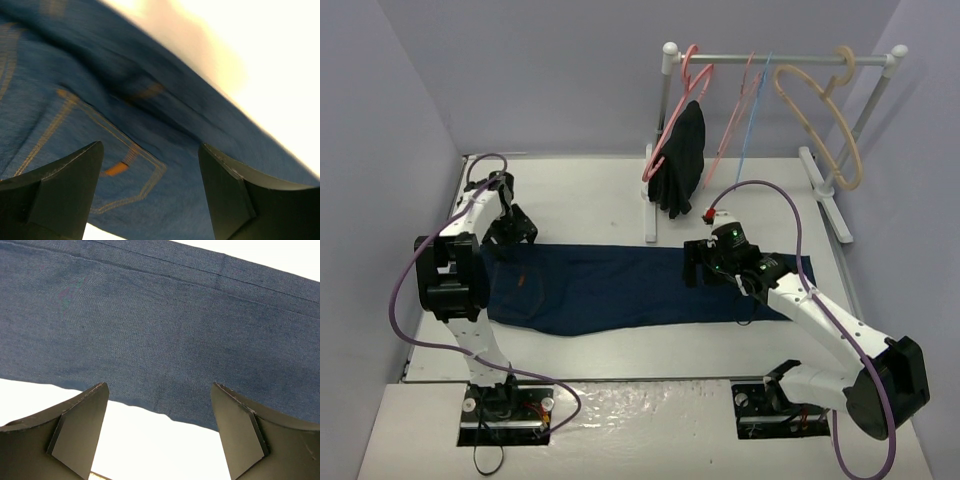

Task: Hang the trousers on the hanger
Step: Fold the trousers at the center of the board.

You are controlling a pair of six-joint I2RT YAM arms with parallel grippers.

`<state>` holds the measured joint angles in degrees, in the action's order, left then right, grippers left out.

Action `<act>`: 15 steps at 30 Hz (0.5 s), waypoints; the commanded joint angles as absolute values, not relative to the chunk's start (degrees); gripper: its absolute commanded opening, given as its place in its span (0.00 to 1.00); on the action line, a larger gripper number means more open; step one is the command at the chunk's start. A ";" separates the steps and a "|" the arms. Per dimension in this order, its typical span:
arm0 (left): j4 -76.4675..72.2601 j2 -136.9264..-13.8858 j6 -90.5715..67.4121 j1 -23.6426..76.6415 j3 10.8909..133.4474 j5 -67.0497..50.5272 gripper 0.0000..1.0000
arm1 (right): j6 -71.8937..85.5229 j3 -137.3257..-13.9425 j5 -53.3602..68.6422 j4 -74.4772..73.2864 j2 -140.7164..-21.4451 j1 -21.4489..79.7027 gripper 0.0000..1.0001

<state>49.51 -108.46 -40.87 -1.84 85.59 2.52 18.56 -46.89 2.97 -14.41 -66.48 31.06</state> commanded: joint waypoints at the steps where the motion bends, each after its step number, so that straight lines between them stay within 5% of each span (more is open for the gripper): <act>1: 51.62 -109.58 -50.69 -3.37 88.10 4.31 0.72 | 16.59 -47.03 3.44 -13.30 -65.61 30.67 0.80; 9: 53.18 -113.74 -51.77 -3.96 91.31 3.00 0.65 | 14.12 -47.56 3.54 -12.82 -67.87 30.67 0.81; 15: 53.44 -114.08 -52.18 -4.31 90.26 3.08 0.48 | 9.91 -49.98 5.62 -10.90 -70.34 31.23 0.80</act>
